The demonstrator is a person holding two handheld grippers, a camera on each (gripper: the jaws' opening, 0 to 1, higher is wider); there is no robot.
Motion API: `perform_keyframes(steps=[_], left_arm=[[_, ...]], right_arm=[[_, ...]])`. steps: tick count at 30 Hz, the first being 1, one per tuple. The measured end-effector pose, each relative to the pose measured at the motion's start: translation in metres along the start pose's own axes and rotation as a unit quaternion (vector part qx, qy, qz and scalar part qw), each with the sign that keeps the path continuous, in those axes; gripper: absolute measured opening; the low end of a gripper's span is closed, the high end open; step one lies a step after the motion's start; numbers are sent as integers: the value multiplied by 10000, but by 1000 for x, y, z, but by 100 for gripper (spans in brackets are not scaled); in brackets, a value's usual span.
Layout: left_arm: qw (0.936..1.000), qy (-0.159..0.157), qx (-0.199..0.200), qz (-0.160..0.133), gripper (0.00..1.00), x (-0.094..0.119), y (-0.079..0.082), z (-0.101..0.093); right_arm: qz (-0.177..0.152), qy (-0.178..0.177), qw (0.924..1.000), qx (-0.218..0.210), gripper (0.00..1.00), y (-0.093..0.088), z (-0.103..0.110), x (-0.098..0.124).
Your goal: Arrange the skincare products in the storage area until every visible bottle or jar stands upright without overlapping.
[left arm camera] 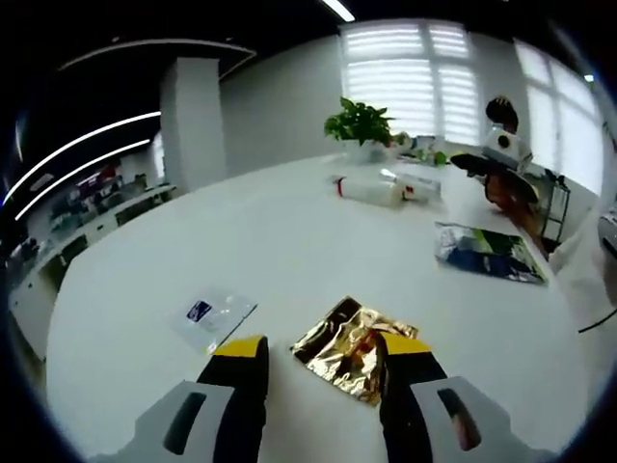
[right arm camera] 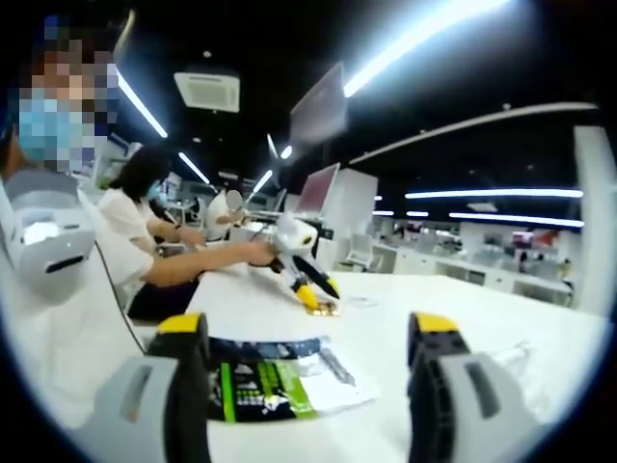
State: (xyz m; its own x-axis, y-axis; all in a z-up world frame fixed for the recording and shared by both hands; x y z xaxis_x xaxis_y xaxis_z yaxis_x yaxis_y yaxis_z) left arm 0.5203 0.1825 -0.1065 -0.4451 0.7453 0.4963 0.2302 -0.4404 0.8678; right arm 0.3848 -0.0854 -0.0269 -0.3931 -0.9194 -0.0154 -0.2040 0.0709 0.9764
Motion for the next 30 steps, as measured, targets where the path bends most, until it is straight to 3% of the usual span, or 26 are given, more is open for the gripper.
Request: perform_keyframes(steps=[30], left_arm=[[9992,-321,247,34,39,-4,-1,-18]], right_arm=[[47,38,10000,0,85,-2,1,0]])
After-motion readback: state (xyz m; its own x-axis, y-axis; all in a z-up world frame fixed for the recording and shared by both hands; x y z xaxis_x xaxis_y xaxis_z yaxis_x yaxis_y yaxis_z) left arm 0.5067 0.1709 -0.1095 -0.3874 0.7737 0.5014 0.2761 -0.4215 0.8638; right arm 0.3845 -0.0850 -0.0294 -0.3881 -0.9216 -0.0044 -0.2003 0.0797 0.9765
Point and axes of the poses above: the point that each gripper's makers call its tool centre point, and the gripper's own axes: x roughly backward along the fingers, z roughly to its left, y roughly out of its top, the point moved 3 cm from there along x, roughly backward along the fingers, and after that the axes turned 1 degree about -y, right-handed, at the moved point
